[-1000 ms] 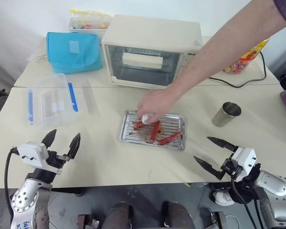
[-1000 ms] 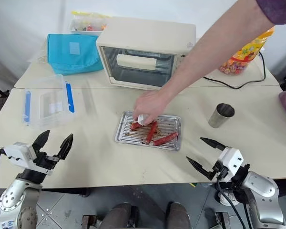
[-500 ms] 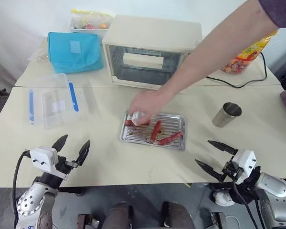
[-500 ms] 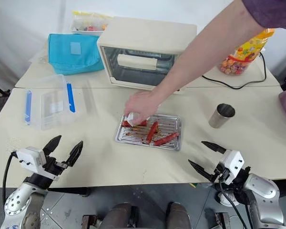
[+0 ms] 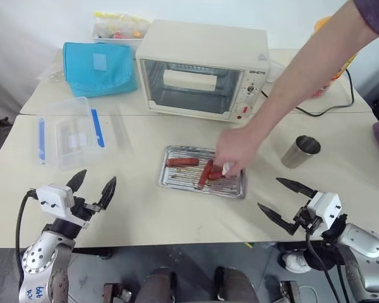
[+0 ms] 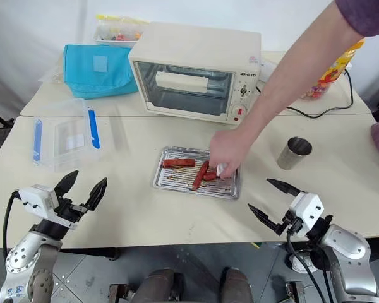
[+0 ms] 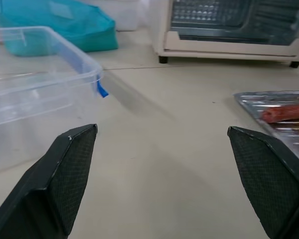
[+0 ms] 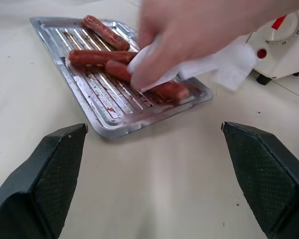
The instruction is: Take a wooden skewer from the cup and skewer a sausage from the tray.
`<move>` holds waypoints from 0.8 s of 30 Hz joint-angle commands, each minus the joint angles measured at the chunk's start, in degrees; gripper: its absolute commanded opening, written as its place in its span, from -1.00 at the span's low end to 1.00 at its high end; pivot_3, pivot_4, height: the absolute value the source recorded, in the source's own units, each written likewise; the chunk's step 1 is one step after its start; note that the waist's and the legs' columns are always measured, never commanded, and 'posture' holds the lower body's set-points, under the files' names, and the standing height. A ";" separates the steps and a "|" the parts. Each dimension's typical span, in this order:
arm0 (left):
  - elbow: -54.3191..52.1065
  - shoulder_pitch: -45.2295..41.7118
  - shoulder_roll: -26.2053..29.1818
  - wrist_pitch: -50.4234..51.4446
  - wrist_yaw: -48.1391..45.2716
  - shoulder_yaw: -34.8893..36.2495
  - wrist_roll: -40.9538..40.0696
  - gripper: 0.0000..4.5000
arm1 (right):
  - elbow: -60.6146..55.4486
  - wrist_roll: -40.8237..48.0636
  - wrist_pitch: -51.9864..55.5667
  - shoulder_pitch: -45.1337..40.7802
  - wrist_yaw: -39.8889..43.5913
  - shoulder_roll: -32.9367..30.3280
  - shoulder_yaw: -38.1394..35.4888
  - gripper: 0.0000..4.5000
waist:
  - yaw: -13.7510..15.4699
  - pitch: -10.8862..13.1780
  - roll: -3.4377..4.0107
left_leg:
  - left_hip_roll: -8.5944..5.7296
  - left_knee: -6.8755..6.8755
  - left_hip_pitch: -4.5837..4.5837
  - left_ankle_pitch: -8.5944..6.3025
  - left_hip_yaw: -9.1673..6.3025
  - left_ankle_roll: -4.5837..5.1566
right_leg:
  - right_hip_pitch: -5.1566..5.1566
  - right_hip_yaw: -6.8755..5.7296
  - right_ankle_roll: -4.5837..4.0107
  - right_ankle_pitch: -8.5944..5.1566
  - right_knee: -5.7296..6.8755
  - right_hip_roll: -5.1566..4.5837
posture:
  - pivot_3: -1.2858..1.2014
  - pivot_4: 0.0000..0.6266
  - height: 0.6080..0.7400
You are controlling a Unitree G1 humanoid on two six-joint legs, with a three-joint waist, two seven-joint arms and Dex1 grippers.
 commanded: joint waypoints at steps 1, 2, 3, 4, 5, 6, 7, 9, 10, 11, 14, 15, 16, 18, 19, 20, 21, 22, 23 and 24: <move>2.60 -0.10 1.27 -1.65 -1.34 2.34 -0.56 0.97 | -3.99 -0.79 -0.17 0.75 -2.49 1.25 0.11 1.00 | -0.02 0.00 0.00 | 0.00 0.00 0.00 0.00 0.01 0.00 | -0.01 0.00 0.00 0.00 0.00 0.00 | 0.03 -0.52 1.00; 3.29 -0.18 1.74 -1.52 -2.22 2.43 -0.94 0.97 | -4.27 -1.06 -0.33 0.73 -2.99 1.49 0.07 1.00 | -0.06 0.00 0.00 | 0.00 0.00 0.00 0.00 0.01 0.00 | -0.01 0.00 0.00 0.00 0.01 0.01 | 0.03 -0.52 1.00; 4.30 -0.39 2.44 -1.76 -3.06 2.78 -1.02 0.97 | -4.63 -1.51 -0.43 0.58 -3.85 2.00 0.16 1.00 | -0.08 0.00 0.00 | 0.00 0.00 0.00 0.00 0.01 0.00 | -0.02 0.00 0.00 0.00 0.01 0.01 | 0.03 -0.52 1.00; 4.67 -0.66 2.76 -1.55 -3.60 3.12 -1.63 0.97 | -4.69 -1.86 -0.58 0.27 -4.52 2.17 -0.12 1.00 | -0.07 0.00 0.00 | 0.01 0.00 -0.01 0.00 0.02 0.00 | -0.03 0.01 0.00 0.00 0.00 0.02 | 0.03 -0.52 1.00; 5.05 -0.91 3.31 -1.85 -4.05 3.27 -1.34 0.97 | -4.48 -1.80 -0.72 -0.28 -5.47 2.63 -0.67 1.00 | -0.08 0.00 0.00 | 0.01 0.00 0.00 0.00 0.02 0.00 | -0.03 0.01 0.00 0.00 0.02 0.02 | 0.03 -0.52 1.00; 5.61 -1.26 3.77 -2.12 -4.40 3.41 -1.14 0.97 | -4.31 -1.89 -0.75 -0.77 -6.25 3.01 -0.88 1.00 | -0.09 0.00 0.00 | 0.01 0.00 -0.01 0.00 0.02 0.00 | -0.05 0.01 0.00 0.00 0.03 0.02 | 0.03 -0.52 1.00; 5.93 -1.71 3.91 -1.94 -4.43 3.57 -1.38 0.97 | -4.13 -2.20 -0.83 -1.10 -6.36 2.94 -0.64 1.00 | -0.08 0.00 0.00 | 0.01 0.00 -0.01 0.00 0.02 0.00 | -0.05 0.01 0.00 0.00 0.04 0.02 | 0.03 -0.52 1.00; 6.38 -2.37 3.84 -1.99 -3.74 4.09 -1.30 0.97 | -4.31 -2.57 -0.51 -1.49 -6.51 2.80 0.03 1.00 | 0.00 0.00 0.00 | 0.00 0.01 -0.01 0.00 0.02 0.00 | -0.04 0.02 0.00 0.00 0.05 0.00 | 0.03 -0.52 1.00; 6.24 -2.56 3.58 -1.90 -3.28 4.31 -1.37 0.97 | -4.45 -2.50 -0.21 -1.73 -6.68 2.70 0.01 1.00 | 0.00 0.00 0.00 | -0.01 0.01 -0.01 0.00 0.01 0.00 | -0.04 0.02 0.00 0.00 0.05 0.00 | 0.03 -0.52 1.00; 6.05 -2.56 3.42 -1.89 -2.98 4.17 -1.07 0.97 | -4.39 -2.46 0.00 -1.99 -6.88 2.59 -0.14 1.00 | -0.01 0.00 0.00 | -0.01 0.01 -0.01 0.00 0.00 0.00 | -0.04 0.01 0.00 0.00 0.06 0.00 | 0.03 -0.52 1.00; 6.94 -3.20 4.09 -1.43 -3.78 2.69 -0.13 0.97 | -3.75 -2.93 0.56 -3.70 -7.79 2.61 0.06 1.00 | -0.10 0.00 0.00 | -0.01 0.00 -0.01 0.00 0.00 0.00 | -0.05 0.00 0.00 0.00 0.07 0.00 | 0.03 -0.52 1.00; 7.71 -3.98 4.30 -1.41 -3.63 2.64 0.04 0.97 | -3.78 -3.19 0.79 -4.30 -8.12 2.68 0.30 1.00 | -0.10 0.00 0.00 | -0.01 0.00 -0.01 0.00 0.01 0.00 | -0.06 0.01 0.00 0.00 0.07 0.00 | 0.03 -0.52 1.00; 8.66 -4.89 4.54 -1.65 -3.27 2.68 0.55 0.97 | -3.93 -3.25 1.06 -4.87 -8.55 2.88 0.39 1.00 | -0.09 0.00 0.00 | 0.00 0.01 0.00 0.00 0.01 0.00 | -0.05 0.00 0.00 0.00 0.08 0.01 | 0.03 -0.52 1.00; 10.79 -7.10 4.38 -1.72 -1.85 3.63 0.42 0.97 | -4.85 -3.25 1.95 -5.29 -9.06 2.94 0.56 1.00 | 0.00 0.00 0.01 | 0.00 0.02 0.00 0.01 0.01 0.01 | -0.06 0.00 0.00 0.00 0.10 0.01 | 0.03 -0.52 1.00; 11.38 -7.68 4.26 -1.73 -1.58 3.95 0.19 0.97 | -5.14 -3.26 2.21 -5.28 -9.13 2.87 0.66 1.00 | -0.01 -0.01 0.00 | 0.00 0.02 0.00 0.01 0.01 0.01 | -0.06 0.00 0.00 0.00 0.12 0.01 | 0.03 -0.52 1.00; 11.50 -7.74 4.15 -1.72 -1.54 4.00 0.11 0.97 | -5.48 -3.19 2.41 -5.02 -9.18 2.80 0.66 1.00 | -0.03 -0.01 0.00 | -0.01 0.01 -0.01 0.01 0.00 0.01 | -0.07 0.00 0.00 0.00 0.12 0.01 | 0.03 -0.52 1.00; 11.36 -7.43 4.09 -1.86 -1.73 3.89 0.20 0.97 | -5.79 -3.14 2.56 -4.65 -9.18 2.66 0.62 1.00 | -0.08 -0.01 0.00 | -0.01 0.01 0.00 0.01 0.00 0.01 | -0.07 0.00 0.00 0.00 0.14 0.00 | 0.03 -0.52 1.00; 11.16 -7.00 3.98 -1.83 -1.97 3.78 0.11 0.97 | -6.10 -3.05 2.75 -4.28 -9.29 2.51 0.45 1.00 | -0.10 -0.01 0.00 | -0.02 -0.01 -0.03 0.01 0.01 0.01 | -0.12 0.00 0.00 0.00 0.15 0.00 | 0.03 -0.52 1.00; 10.93 -6.64 3.73 -1.63 -1.87 3.87 -0.18 0.97 | -6.50 -2.99 3.06 -3.87 -9.57 2.35 0.07 1.00 | -0.11 -0.01 0.00 | -0.03 -0.04 -0.03 0.00 0.01 0.01 | -0.14 0.00 0.00 0.00 0.15 0.00 | 0.03 -0.52 1.00; 11.02 -6.61 3.32 -1.54 -1.74 4.17 -0.84 0.97 | -6.96 -2.93 3.35 -3.58 -10.19 2.28 -0.64 1.00 | -0.10 -0.01 0.00 | -0.02 -0.05 -0.03 0.00 0.00 0.01 | -0.15 -0.01 0.00 0.00 0.17 0.00 | 0.03 -0.52 1.00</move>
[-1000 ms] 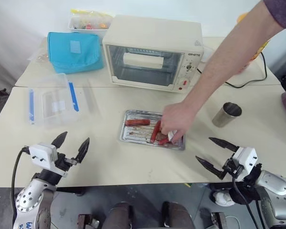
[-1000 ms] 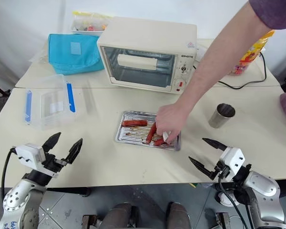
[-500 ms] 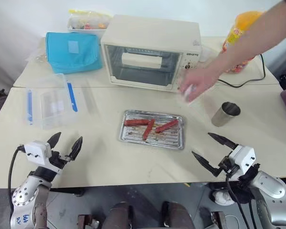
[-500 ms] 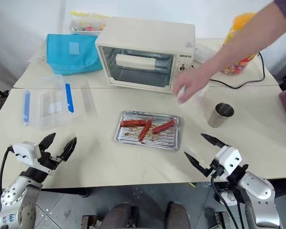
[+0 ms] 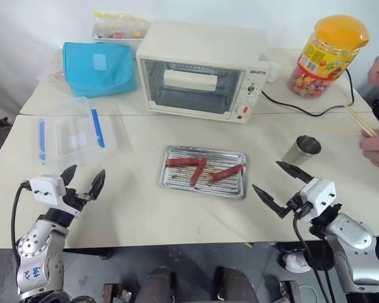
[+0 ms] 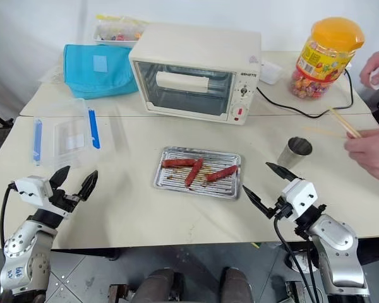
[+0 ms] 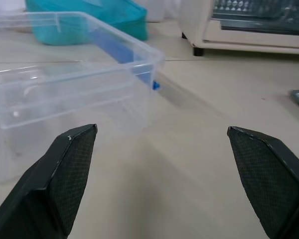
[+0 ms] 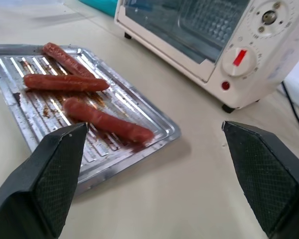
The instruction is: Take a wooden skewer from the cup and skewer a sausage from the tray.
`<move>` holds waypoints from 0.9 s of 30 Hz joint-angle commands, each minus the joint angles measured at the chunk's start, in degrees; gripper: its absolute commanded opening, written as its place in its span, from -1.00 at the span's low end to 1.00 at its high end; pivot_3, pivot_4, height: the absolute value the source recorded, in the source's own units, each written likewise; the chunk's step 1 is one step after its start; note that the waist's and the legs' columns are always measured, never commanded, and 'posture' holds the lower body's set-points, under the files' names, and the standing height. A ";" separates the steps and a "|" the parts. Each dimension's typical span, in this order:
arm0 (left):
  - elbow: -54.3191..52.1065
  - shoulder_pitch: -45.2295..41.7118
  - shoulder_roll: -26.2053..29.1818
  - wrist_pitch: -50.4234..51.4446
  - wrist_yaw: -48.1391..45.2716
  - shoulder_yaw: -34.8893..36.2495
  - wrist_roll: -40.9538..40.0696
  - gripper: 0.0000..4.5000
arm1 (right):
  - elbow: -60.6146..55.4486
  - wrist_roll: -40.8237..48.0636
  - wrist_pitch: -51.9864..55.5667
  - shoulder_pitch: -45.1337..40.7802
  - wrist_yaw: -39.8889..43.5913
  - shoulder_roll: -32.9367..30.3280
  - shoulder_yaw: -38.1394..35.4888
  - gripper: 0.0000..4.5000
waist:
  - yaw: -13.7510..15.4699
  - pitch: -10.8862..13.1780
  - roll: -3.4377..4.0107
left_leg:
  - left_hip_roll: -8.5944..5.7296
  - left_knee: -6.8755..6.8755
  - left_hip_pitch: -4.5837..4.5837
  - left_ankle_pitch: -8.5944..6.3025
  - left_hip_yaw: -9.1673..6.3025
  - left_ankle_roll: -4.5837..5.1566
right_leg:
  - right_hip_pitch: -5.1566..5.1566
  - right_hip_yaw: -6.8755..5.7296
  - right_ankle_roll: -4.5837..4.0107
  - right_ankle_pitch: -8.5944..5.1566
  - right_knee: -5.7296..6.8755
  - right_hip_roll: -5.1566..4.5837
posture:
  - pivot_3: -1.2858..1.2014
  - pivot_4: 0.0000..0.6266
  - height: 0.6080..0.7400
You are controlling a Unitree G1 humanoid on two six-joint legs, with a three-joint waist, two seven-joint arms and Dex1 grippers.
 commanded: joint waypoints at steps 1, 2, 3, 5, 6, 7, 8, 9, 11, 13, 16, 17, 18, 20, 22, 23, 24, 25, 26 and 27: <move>-0.94 1.00 -0.38 -0.71 0.36 1.75 -1.23 0.97 | -3.36 0.66 0.76 0.98 -1.89 -0.51 -2.61 1.00 | 0.01 0.00 0.00 | 0.00 0.00 0.00 0.00 0.00 0.00 | -0.01 -0.01 0.00 0.00 0.00 0.00 | 0.03 -0.52 1.00; -0.72 0.90 -0.30 -0.74 0.11 1.63 -1.30 0.97 | -3.67 0.64 0.96 1.12 -2.22 -0.56 -2.91 1.00 | 0.01 0.00 0.00 | 0.00 0.00 0.00 0.00 0.01 0.00 | -0.01 -0.01 0.00 0.00 0.00 0.00 | 0.03 -0.52 1.00; -0.57 0.83 -0.19 -0.79 -0.13 1.50 -1.29 0.97 | -3.86 0.62 1.09 1.20 -2.39 -0.59 -3.02 1.00 | 0.05 0.00 0.00 | 0.01 0.02 -0.01 0.00 0.01 0.00 | 0.00 -0.01 0.00 0.00 0.00 0.00 | 0.03 -0.52 1.00; 0.01 0.19 -0.22 -1.06 0.00 1.35 -1.08 0.97 | -4.50 0.70 1.52 1.56 -2.34 -0.56 -2.90 1.00 | 0.07 0.00 -0.01 | 0.01 0.07 0.01 0.01 0.02 0.01 | 0.03 0.01 0.00 0.00 0.00 0.00 | 0.03 -0.52 1.00; 0.32 -0.20 -0.31 -1.20 0.23 1.35 -0.99 0.97 | -4.75 0.75 1.73 1.70 -2.29 -0.55 -2.80 1.00 | 0.09 0.00 -0.01 | 0.01 0.08 0.01 0.01 0.02 0.01 | 0.04 0.02 0.00 0.00 0.00 0.00 | 0.03 -0.52 1.00; 0.49 -0.51 -0.28 -1.34 0.35 1.35 -0.85 0.97 | -5.12 0.92 2.09 1.82 -2.33 -0.54 -2.76 1.00 | 0.09 0.00 -0.01 | 0.01 0.08 0.01 0.01 0.02 0.01 | 0.03 0.01 0.00 0.00 0.00 0.00 | 0.03 -0.52 1.00; 0.68 -0.65 -0.28 -1.47 0.41 1.23 -0.61 0.97 | -5.40 1.00 2.36 1.88 -2.39 -0.57 -2.75 1.00 | 0.08 0.00 -0.01 | 0.01 0.08 0.01 0.01 0.02 0.01 | 0.03 0.01 0.00 0.00 0.01 0.00 | 0.03 -0.52 1.00; 0.63 -0.51 -0.28 -1.70 0.42 1.11 -0.26 0.97 | -5.81 1.12 2.68 1.95 -2.48 -0.62 -2.84 1.00 | 0.05 0.00 -0.01 | 0.01 0.07 0.01 0.01 0.02 0.01 | 0.03 0.02 0.00 0.00 0.01 0.00 | 0.03 -0.52 1.00; 0.73 -0.38 -0.25 -1.94 0.36 0.90 0.14 0.97 | -6.27 1.24 3.18 1.96 -2.59 -0.62 -2.98 1.00 | 0.02 0.00 -0.01 | 0.01 0.07 0.01 0.00 0.02 0.00 | 0.02 0.02 0.00 0.00 0.02 0.00 | 0.03 -0.52 1.00; 0.89 -0.27 -0.17 -2.15 0.66 0.95 0.43 0.97 | -6.49 1.30 3.39 2.06 -2.69 -0.52 -3.12 1.00 | 0.01 -0.01 -0.01 | 0.01 0.07 0.01 0.01 0.02 0.00 | 0.01 0.02 0.00 0.00 0.02 0.00 | 0.03 -0.52 1.00; 0.01 -0.14 -0.37 -1.43 0.16 1.49 -1.45 0.97 | -6.43 1.12 3.26 1.89 -2.98 0.09 -2.52 1.00 | 0.00 -0.01 -0.01 | 0.02 0.07 0.01 0.01 0.02 0.00 | 0.00 0.01 0.00 0.00 0.04 0.01 | 0.03 -0.52 1.00; -0.09 -0.19 -0.18 -1.46 0.25 1.55 -1.37 0.97 | -6.31 0.98 3.10 1.52 -3.17 0.38 -2.22 1.00 | 0.00 0.00 -0.01 | 0.02 0.07 0.01 0.01 0.02 0.00 | 0.00 0.01 0.00 0.00 0.04 0.01 | 0.03 -0.52 1.00; -0.42 -0.06 -0.18 -1.86 0.36 1.63 -1.26 0.97 | -6.17 1.10 2.94 1.19 -3.40 0.82 -2.02 1.00 | 0.03 0.00 -0.01 | 0.02 0.07 0.00 0.00 0.03 0.00 | 0.01 0.02 0.00 0.00 0.03 0.01 | 0.03 -0.52 1.00; -1.72 0.70 -0.95 -2.31 2.11 2.05 -0.70 0.97 | -5.56 1.20 2.51 0.79 -3.10 1.60 -1.15 1.00 | 0.02 -0.01 -0.01 | 0.01 0.07 0.00 0.01 0.02 0.01 | 0.01 0.02 0.00 0.00 0.04 0.00 | 0.03 -0.52 1.00; -4.05 2.37 -2.20 -2.73 3.09 1.74 -0.54 0.97 | -4.73 1.14 2.00 0.37 -2.77 2.59 -0.43 1.00 | -0.04 -0.01 -0.01 | 0.02 0.07 0.01 0.00 0.02 0.00 | 0.01 0.02 0.00 0.00 0.03 0.00 | 0.03 -0.52 1.00; -4.91 2.98 -2.65 -2.97 3.28 1.40 -0.23 0.97 | -4.37 0.94 1.63 0.03 -2.81 3.01 -0.19 1.00 | -0.06 -0.01 -0.01 | 0.02 0.06 0.01 0.00 0.02 0.00 | 0.00 0.03 0.00 0.00 0.04 0.00 | 0.03 -0.52 1.00; -5.66 3.41 -3.09 -3.09 3.73 1.10 0.14 0.97 | -4.10 0.93 1.24 -0.27 -3.04 3.47 -0.12 1.00 | -0.06 -0.01 -0.01 | 0.02 0.05 0.01 0.00 0.01 0.00 | 0.00 0.02 0.00 0.00 0.03 0.00 | 0.03 -0.52 1.00; -6.39 3.65 -3.62 -3.09 4.34 0.95 0.30 0.97 | -4.00 0.84 0.96 -0.48 -3.28 3.93 0.02 1.00 | -0.04 -0.01 -0.01 | 0.02 0.05 0.01 0.00 0.01 0.00 | 0.00 0.02 0.00 0.00 0.03 0.00 | 0.03 -0.52 1.00; -6.74 3.75 -3.92 -3.05 4.72 0.97 0.25 0.97 | -3.99 0.71 0.79 -0.60 -3.48 4.30 0.19 1.00 | 0.03 -0.01 -0.01 | 0.02 0.06 0.01 0.00 0.01 0.00 | 0.00 0.02 0.00 0.00 0.03 0.00 | 0.03 -0.52 1.00; -7.25 3.84 -4.13 -2.97 5.04 0.65 0.50 0.97 | -4.20 0.73 0.82 -0.67 -4.01 4.93 0.26 1.00 | 0.10 -0.01 -0.01 | 0.02 0.06 0.00 0.00 0.01 0.00 | 0.00 0.02 0.00 0.00 0.03 0.00 | 0.03 -0.52 1.00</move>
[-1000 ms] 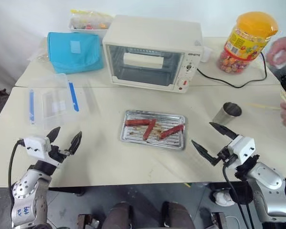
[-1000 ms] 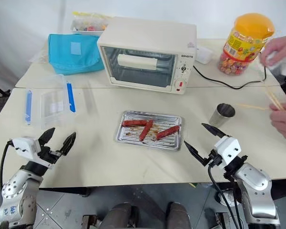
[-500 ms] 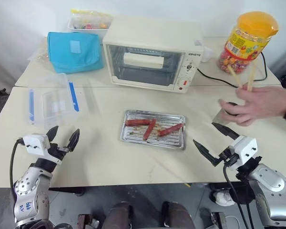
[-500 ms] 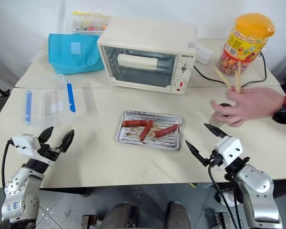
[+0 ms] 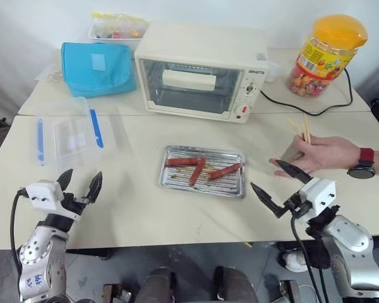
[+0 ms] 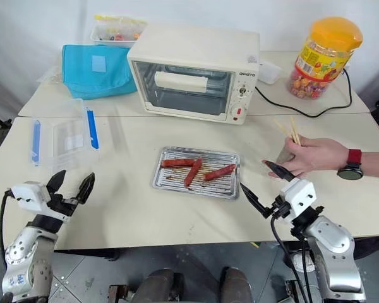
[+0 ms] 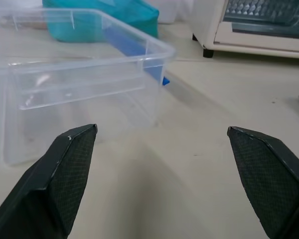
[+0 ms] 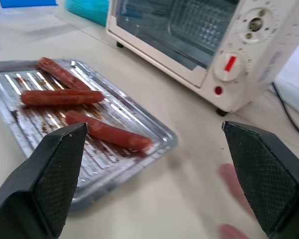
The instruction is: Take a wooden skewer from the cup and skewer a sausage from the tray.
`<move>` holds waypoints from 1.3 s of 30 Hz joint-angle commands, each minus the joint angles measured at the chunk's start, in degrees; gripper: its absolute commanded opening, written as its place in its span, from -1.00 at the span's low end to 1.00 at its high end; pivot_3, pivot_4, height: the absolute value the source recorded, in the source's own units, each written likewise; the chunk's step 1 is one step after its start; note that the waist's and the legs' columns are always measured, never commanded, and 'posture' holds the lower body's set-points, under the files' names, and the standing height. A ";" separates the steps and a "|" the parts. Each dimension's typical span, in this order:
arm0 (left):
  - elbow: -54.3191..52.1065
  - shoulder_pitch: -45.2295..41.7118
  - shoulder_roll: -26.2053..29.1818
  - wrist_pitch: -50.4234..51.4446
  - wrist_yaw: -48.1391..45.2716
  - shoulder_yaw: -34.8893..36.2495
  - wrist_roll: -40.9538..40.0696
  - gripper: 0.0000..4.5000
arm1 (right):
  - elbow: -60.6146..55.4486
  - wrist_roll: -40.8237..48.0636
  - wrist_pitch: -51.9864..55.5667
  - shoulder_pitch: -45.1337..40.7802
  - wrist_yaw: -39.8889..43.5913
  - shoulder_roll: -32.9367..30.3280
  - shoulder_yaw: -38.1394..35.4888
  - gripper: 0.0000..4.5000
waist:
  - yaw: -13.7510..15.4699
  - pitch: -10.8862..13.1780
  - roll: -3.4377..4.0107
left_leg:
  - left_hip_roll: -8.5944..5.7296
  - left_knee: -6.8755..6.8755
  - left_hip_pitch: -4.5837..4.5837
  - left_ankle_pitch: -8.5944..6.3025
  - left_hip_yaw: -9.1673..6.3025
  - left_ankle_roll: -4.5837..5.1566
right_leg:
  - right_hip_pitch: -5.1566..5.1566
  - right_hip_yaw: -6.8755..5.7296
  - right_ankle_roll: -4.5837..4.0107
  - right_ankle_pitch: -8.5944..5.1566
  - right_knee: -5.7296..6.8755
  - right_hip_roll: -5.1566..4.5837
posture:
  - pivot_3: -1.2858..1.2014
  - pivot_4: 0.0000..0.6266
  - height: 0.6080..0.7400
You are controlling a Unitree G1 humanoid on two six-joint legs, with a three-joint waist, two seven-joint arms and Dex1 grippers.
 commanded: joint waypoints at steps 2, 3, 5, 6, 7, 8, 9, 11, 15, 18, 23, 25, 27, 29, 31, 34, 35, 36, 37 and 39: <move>-4.48 0.30 -0.70 -1.28 1.68 -0.83 1.58 0.97 | -1.86 0.58 -1.36 0.09 -1.24 1.47 0.09 1.00 | 0.08 -0.01 -0.01 | -0.01 0.02 0.00 0.00 -0.01 0.00 | 0.02 0.00 0.00 0.00 0.01 0.00 | 0.03 -0.52 1.00; -5.29 0.27 -0.89 -1.47 2.08 -1.52 2.41 0.97 | -2.42 0.86 -1.07 0.76 -0.60 1.45 0.65 1.00 | 0.09 -0.01 -0.01 | -0.02 0.01 0.00 0.00 -0.01 0.00 | 0.02 0.01 0.00 0.00 0.00 -0.01 | 0.03 -0.52 1.00; -7.06 0.18 -0.90 -1.41 2.48 -2.86 3.58 0.97 | -2.96 1.22 -0.85 2.07 0.81 0.82 1.29 1.00 | 0.08 -0.01 -0.02 | -0.03 0.00 0.00 0.00 -0.02 0.00 | 0.01 0.01 0.00 0.00 0.00 -0.02 | 0.03 -0.52 1.00; -8.19 0.30 -0.47 -1.26 1.99 -3.75 4.12 0.97 | -2.88 1.51 -0.77 2.48 1.53 0.34 1.30 1.00 | 0.03 -0.01 -0.02 | -0.03 0.00 0.00 0.00 -0.02 0.00 | 0.01 0.01 0.00 0.00 0.00 -0.02 | 0.03 -0.52 1.00; -9.07 0.48 -0.16 -1.10 1.64 -4.34 4.45 0.97 | -2.88 1.74 -0.70 2.78 1.98 0.00 1.25 1.00 | 0.02 -0.01 -0.02 | -0.03 -0.01 0.00 0.00 -0.01 0.00 | 0.01 0.01 0.00 0.00 0.00 -0.01 | 0.03 -0.52 1.00; -9.83 0.67 0.16 -0.88 1.20 -4.94 4.67 0.97 | -2.84 1.87 -0.62 2.93 2.36 -0.34 1.24 1.00 | -0.02 -0.01 -0.02 | -0.03 -0.01 0.00 0.00 0.00 0.00 | 0.00 0.01 0.00 0.00 0.00 -0.01 | 0.03 -0.52 1.00; -10.60 1.01 0.28 -0.62 0.86 -5.36 4.64 0.97 | -2.80 2.04 -0.58 3.20 2.80 -0.71 1.15 1.00 | -0.03 -0.01 -0.02 | -0.02 -0.01 0.00 0.00 0.02 0.00 | 0.00 0.01 0.00 0.00 -0.01 0.00 | 0.03 -0.52 1.00; -11.42 1.77 0.18 -0.15 0.71 -5.81 4.53 0.97 | -1.78 2.13 -1.10 3.52 4.42 -1.94 1.06 1.00 | -0.06 -0.02 -0.02 | -0.02 -0.01 0.01 0.00 0.03 0.00 | 0.01 0.03 0.00 0.00 -0.01 -0.01 | 0.03 -0.52 1.00; -13.08 4.43 -0.05 1.06 0.81 -6.10 4.18 0.97 | 0.32 2.59 -2.36 3.50 6.31 -3.10 0.64 1.00 | -0.15 -0.02 -0.01 | 0.01 -0.02 0.02 0.00 0.03 0.00 | 0.00 0.03 0.00 0.00 -0.03 0.01 | 0.03 -0.52 1.00; -14.48 6.89 -0.06 1.22 0.50 -6.07 4.02 0.97 | 0.91 2.52 -3.00 3.50 6.89 -3.03 0.79 1.00 | -0.11 -0.02 -0.01 | 0.02 -0.01 0.01 0.00 0.03 0.00 | 0.00 0.03 0.00 0.00 -0.04 0.01 | 0.03 -0.52 1.00; -15.30 7.14 -0.88 1.49 2.01 -6.04 4.43 0.97 | 2.60 2.85 -4.25 3.15 8.82 -3.21 1.04 1.00 | 0.16 -0.03 -0.02 | -0.01 0.00 0.00 0.00 0.00 0.00 | 0.05 0.04 0.00 0.00 -0.09 -0.02 | 0.03 -0.52 1.00; -15.58 6.92 -0.66 1.56 1.84 -6.53 4.80 0.97 | 3.08 3.08 -4.50 3.01 10.29 -3.50 1.64 1.00 | 0.07 -0.03 -0.02 | -0.01 0.00 0.00 0.00 0.01 0.00 | 0.05 0.04 0.00 0.00 -0.10 -0.02 | 0.03 -0.52 1.00; -15.79 6.94 -0.33 1.54 1.65 -6.53 5.05 0.97 | 3.42 3.20 -4.57 2.85 10.94 -3.40 1.83 1.00 | 0.00 -0.03 -0.01 | -0.01 -0.01 0.01 0.00 0.01 0.00 | 0.05 0.04 0.00 0.00 -0.09 -0.01 | 0.03 -0.52 1.00; -15.85 6.96 -0.46 1.60 1.83 -6.14 4.93 0.97 | 4.22 2.98 -4.86 2.49 11.18 -3.13 1.80 1.00 | -0.01 -0.03 -0.01 | 0.00 -0.01 0.01 0.00 0.02 0.00 | 0.04 0.04 0.00 0.00 -0.09 -0.01 | 0.03 -0.52 1.00; -16.00 7.26 -0.58 1.60 1.83 -6.00 4.96 0.97 | 4.90 2.80 -5.13 2.17 11.26 -2.91 1.69 1.00 | 0.00 -0.03 -0.01 | 0.00 0.00 0.01 0.00 0.02 0.00 | 0.04 0.04 0.00 0.00 -0.09 -0.01 | 0.03 -0.52 1.00; -16.14 7.40 -0.58 1.55 1.77 -6.25 5.26 0.97 | 5.87 2.81 -5.51 1.84 11.51 -2.95 1.37 1.00 | 0.07 -0.03 -0.01 | 0.00 -0.01 0.01 0.00 0.02 0.00 | 0.04 0.04 0.00 0.00 -0.09 -0.01 | 0.03 -0.52 1.00; -16.06 7.24 -0.57 1.55 1.80 -6.32 5.34 0.97 | 6.18 2.85 -5.65 1.76 11.61 -3.01 1.30 1.00 | 0.08 -0.03 -0.01 | -0.01 0.00 0.01 0.00 0.01 0.00 | 0.04 0.04 0.00 0.00 -0.09 -0.01 | 0.03 -0.52 1.00; -15.93 7.02 -0.57 1.57 1.84 -6.36 5.39 0.97 | 6.39 2.91 -5.75 1.73 11.64 -3.04 1.25 1.00 | 0.07 -0.03 -0.01 | -0.01 0.00 0.01 0.00 0.01 0.00 | 0.05 0.04 0.00 0.00 -0.09 -0.01 | 0.03 -0.52 1.00; -15.82 6.80 -0.56 1.56 1.89 -6.41 5.47 0.97 | 6.54 2.98 -5.74 1.71 11.57 -3.02 1.17 1.00 | 0.05 -0.03 -0.01 | -0.01 0.00 0.01 0.00 0.01 0.00 | 0.05 0.04 0.00 0.00 -0.09 -0.01 | 0.03 -0.52 1.00; -15.73 6.47 -0.60 1.62 1.96 -6.47 5.52 0.97 | 6.73 3.07 -5.70 1.67 11.41 -2.94 1.05 1.00 | 0.03 -0.03 -0.01 | 0.00 0.00 0.01 0.00 0.01 0.00 | 0.05 0.04 0.00 0.00 -0.09 -0.01 | 0.03 -0.52 1.00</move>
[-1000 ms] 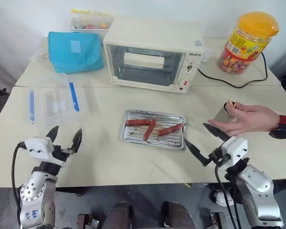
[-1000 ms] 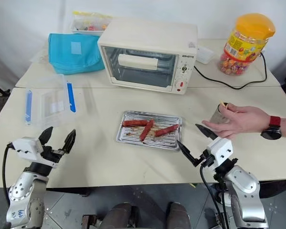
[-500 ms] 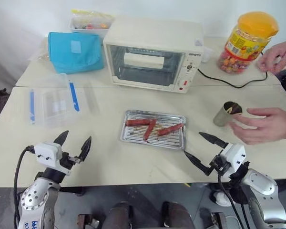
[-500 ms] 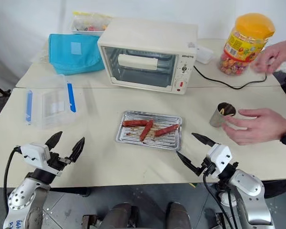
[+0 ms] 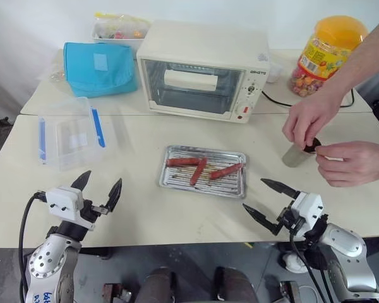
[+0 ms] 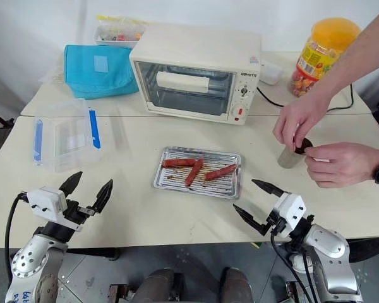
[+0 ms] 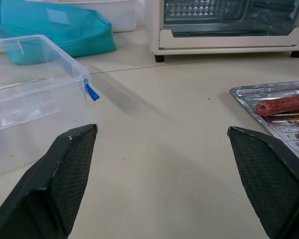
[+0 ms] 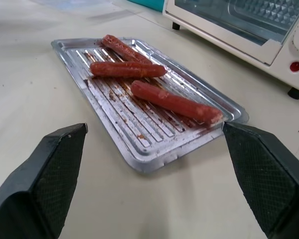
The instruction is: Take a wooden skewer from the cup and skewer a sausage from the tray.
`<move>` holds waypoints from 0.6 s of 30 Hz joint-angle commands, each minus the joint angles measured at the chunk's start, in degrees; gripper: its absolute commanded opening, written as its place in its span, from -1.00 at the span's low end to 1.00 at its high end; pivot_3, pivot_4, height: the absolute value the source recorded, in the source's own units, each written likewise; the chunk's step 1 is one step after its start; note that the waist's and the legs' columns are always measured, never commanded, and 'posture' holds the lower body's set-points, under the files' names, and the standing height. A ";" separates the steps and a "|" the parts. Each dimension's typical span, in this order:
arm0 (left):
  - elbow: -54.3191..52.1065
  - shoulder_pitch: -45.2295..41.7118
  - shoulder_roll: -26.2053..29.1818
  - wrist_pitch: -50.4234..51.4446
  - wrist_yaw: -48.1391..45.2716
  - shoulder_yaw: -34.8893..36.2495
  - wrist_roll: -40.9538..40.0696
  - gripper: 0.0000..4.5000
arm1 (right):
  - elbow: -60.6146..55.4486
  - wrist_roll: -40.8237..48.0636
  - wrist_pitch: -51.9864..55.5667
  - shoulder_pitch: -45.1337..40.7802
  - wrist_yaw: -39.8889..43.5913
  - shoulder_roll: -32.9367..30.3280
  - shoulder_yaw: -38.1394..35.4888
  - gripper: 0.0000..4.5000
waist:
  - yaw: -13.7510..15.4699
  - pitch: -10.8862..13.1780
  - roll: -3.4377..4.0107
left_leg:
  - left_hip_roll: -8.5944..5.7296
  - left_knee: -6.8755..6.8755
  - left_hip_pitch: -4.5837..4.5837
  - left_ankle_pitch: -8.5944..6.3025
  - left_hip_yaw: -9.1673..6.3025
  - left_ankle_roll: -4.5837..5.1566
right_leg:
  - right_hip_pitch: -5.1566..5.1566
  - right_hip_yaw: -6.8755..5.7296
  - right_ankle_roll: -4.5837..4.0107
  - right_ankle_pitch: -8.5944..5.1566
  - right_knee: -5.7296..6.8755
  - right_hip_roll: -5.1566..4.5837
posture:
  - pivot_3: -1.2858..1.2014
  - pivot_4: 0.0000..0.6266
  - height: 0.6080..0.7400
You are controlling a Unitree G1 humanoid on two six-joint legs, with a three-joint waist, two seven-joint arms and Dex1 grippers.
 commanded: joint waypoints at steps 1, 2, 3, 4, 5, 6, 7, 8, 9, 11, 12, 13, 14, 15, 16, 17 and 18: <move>-1.66 -0.55 0.43 -0.19 0.24 -0.05 0.32 0.97 | -0.34 1.00 -0.97 -0.35 -0.10 -0.19 -1.07 1.00 | -0.01 0.00 0.00 | 0.00 0.00 0.00 0.00 0.00 0.00 | 0.00 0.00 0.00 0.00 0.00 0.00 | 0.03 -0.52 1.00; -1.90 -0.63 0.47 -0.04 0.15 -0.22 0.29 0.97 | -0.06 1.13 -0.93 -0.58 0.22 -0.33 -1.00 1.00 | -0.01 0.00 0.00 | 0.00 0.00 0.00 0.00 0.00 0.00 | 0.00 0.00 0.00 0.00 0.00 0.00 | 0.03 -0.52 1.00; -2.09 -0.63 0.55 0.04 0.02 -0.37 0.33 0.97 | 0.15 1.16 -0.93 -0.77 0.60 -0.54 -0.87 1.00 | -0.02 0.00 0.00 | 0.00 0.00 0.00 0.00 0.00 0.00 | 0.00 0.00 0.00 0.00 0.00 0.00 | 0.03 -0.52 1.00; -2.18 -0.64 0.64 0.08 -0.12 -0.47 0.38 0.97 | 0.34 1.22 -0.87 -0.99 0.83 -0.63 -0.80 1.00 | -0.02 0.00 0.00 | 0.00 0.00 0.00 0.00 0.01 0.00 | 0.00 0.00 0.00 0.00 0.00 0.00 | 0.03 -0.52 1.00; -2.21 -0.62 0.69 0.09 -0.21 -0.52 0.41 0.97 | 0.46 1.25 -0.84 -1.12 0.96 -0.66 -0.78 1.00 | -0.03 0.00 0.00 | 0.00 0.00 0.00 0.00 0.00 0.00 | 0.00 0.00 0.00 0.00 0.00 0.00 | 0.03 -0.52 1.00; -2.12 -0.73 0.74 0.04 -0.16 -0.43 0.48 0.97 | 0.65 1.26 -0.76 -1.37 1.07 -0.70 -0.81 1.00 | -0.01 0.00 0.00 | 0.00 0.00 0.00 0.00 0.01 0.00 | 0.00 0.00 0.00 0.00 0.00 0.00 | 0.03 -0.52 1.00; -2.05 -0.87 0.79 -0.04 -0.04 -0.37 0.63 0.97 | 0.84 1.30 -0.71 -1.63 1.16 -0.73 -0.89 1.00 | 0.00 0.00 0.00 | 0.00 0.00 0.00 0.00 0.00 0.00 | 0.00 0.00 0.00 0.00 0.00 0.00 | 0.03 -0.52 1.00; -1.90 -1.05 0.80 -0.12 0.08 -0.42 0.80 0.97 | 1.15 1.30 -0.73 -1.91 1.29 -0.74 -0.93 1.00 | 0.00 0.00 0.00 | 0.00 0.00 0.00 0.00 0.00 0.00 | -0.01 -0.01 0.00 0.00 0.01 0.00 | 0.03 -0.52 1.00; -1.81 -1.17 0.79 -0.16 0.16 -0.45 0.93 0.97 | 1.38 1.30 -0.75 -2.10 1.38 -0.74 -0.97 1.00 | 0.00 0.00 0.00 | 0.00 0.00 0.00 0.00 0.00 0.00 | -0.01 -0.01 0.00 0.00 0.00 0.00 | 0.03 -0.52 1.00; -1.72 -1.50 0.62 -0.44 0.31 -0.27 0.92 0.97 | 1.48 1.34 -0.62 -2.67 1.89 -0.79 -0.65 1.00 | 0.00 0.00 0.00 | 0.00 0.00 0.00 0.00 0.00 0.00 | 0.00 -0.01 0.00 0.00 0.00 0.00 | 0.03 -0.52 1.00; -1.72 -1.56 0.52 -0.52 0.34 -0.17 0.89 0.97 | 1.41 1.35 -0.53 -2.86 2.06 -0.78 -0.55 1.00 | -0.02 0.00 0.00 | 0.00 0.00 0.00 0.00 0.00 0.00 | 0.00 -0.01 0.00 0.00 0.00 0.00 | 0.03 -0.52 1.00; -1.72 -1.60 0.45 -0.56 0.35 -0.11 0.88 0.97 | 1.37 1.35 -0.47 -2.97 2.18 -0.75 -0.51 1.00 | -0.03 0.00 0.00 | 0.00 0.00 0.00 0.00 0.00 0.00 | 0.00 -0.01 0.00 0.00 0.00 0.00 | 0.03 -0.52 1.00; -1.46 -1.18 0.22 -0.69 0.23 -0.15 0.90 0.97 | 1.15 1.34 -0.29 -3.23 2.16 -0.63 -0.37 1.00 | -0.04 0.00 0.00 | 0.00 0.00 0.00 0.00 0.00 0.00 | 0.00 -0.01 0.00 0.00 0.00 0.00 | 0.03 -0.52 1.00; -1.12 -0.74 0.20 -0.90 -0.22 -0.48 1.09 0.97 | 0.90 1.39 0.00 -3.54 2.14 -0.53 -0.23 1.00 | -0.04 0.00 0.00 | 0.00 0.00 0.00 0.00 0.00 0.00 | 0.00 -0.01 0.00 0.00 0.00 0.00 | 0.03 -0.52 1.00; -0.83 -0.60 0.21 -1.04 -0.51 -0.67 1.22 0.97 | 0.85 1.42 0.20 -3.87 2.05 -0.37 -0.17 1.00 | -0.05 0.00 0.00 | 0.00 0.00 0.00 0.00 0.00 0.00 | 0.00 -0.01 0.00 0.00 0.00 0.00 | 0.03 -0.52 1.00; -0.68 -0.62 0.26 -1.18 -0.83 -0.75 1.14 0.97 | 0.88 1.23 0.08 -4.10 1.82 -0.23 -0.22 1.00 | -0.04 0.00 0.00 | 0.00 0.00 0.00 0.00 0.00 0.00 | -0.01 -0.01 0.00 0.00 0.00 0.00 | 0.03 -0.52 1.00; -0.63 -0.71 0.31 -1.25 -1.02 -0.76 1.06 0.97 | 0.95 1.08 -0.06 -4.21 1.67 -0.15 -0.29 1.00 | 0.00 0.00 0.00 | 0.00 0.00 0.00 0.00 0.00 0.00 | -0.01 -0.01 0.00 0.00 0.00 0.00 | 0.03 -0.52 1.00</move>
